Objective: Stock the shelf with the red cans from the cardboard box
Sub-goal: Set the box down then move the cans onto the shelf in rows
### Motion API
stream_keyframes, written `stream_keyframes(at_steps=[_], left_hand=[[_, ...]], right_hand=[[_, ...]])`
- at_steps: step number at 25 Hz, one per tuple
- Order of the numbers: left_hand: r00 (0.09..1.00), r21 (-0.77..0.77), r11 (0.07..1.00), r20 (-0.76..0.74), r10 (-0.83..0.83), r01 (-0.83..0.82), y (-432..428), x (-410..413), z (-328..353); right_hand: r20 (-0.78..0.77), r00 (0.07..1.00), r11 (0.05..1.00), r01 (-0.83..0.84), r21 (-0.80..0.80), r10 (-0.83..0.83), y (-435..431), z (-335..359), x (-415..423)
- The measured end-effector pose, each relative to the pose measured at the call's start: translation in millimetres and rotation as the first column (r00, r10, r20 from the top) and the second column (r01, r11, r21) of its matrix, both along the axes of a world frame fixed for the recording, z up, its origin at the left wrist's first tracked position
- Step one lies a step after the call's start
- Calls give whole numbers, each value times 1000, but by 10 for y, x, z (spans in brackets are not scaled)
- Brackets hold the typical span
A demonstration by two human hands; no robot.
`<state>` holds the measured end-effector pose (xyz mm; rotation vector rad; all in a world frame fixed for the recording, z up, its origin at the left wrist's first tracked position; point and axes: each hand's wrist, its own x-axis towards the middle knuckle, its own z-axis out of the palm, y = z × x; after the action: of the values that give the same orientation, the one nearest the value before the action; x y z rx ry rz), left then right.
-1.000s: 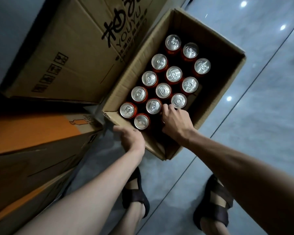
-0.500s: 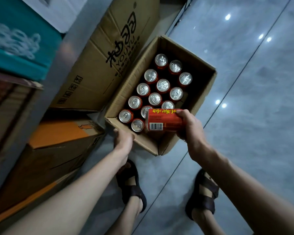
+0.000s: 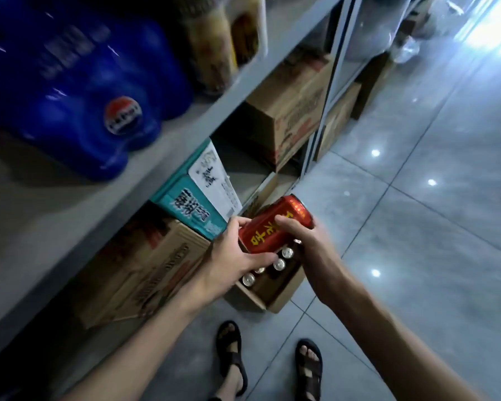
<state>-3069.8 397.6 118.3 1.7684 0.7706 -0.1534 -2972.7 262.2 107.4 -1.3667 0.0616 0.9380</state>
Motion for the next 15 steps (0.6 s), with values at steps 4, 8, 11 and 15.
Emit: stream_keyframes(at_steps=[4, 8, 11, 15], left_hand=[[987, 327, 941, 157, 34, -85, -14, -207, 1535], [965, 480, 849, 233, 119, -221, 70, -690, 2495], [943, 362, 883, 252, 218, -301, 240, -1229, 2868], [939, 200, 925, 191, 286, -322, 729, -1995, 2832]], right_hand=[[24, 995, 987, -100, 126, 98, 139, 1517, -171], [2, 966, 953, -255, 165, 259, 370, 2501, -460], [-12, 937, 927, -345, 145, 350, 672, 2920, -820], [129, 859, 867, -498, -7, 495, 1249, 2969, -1300]])
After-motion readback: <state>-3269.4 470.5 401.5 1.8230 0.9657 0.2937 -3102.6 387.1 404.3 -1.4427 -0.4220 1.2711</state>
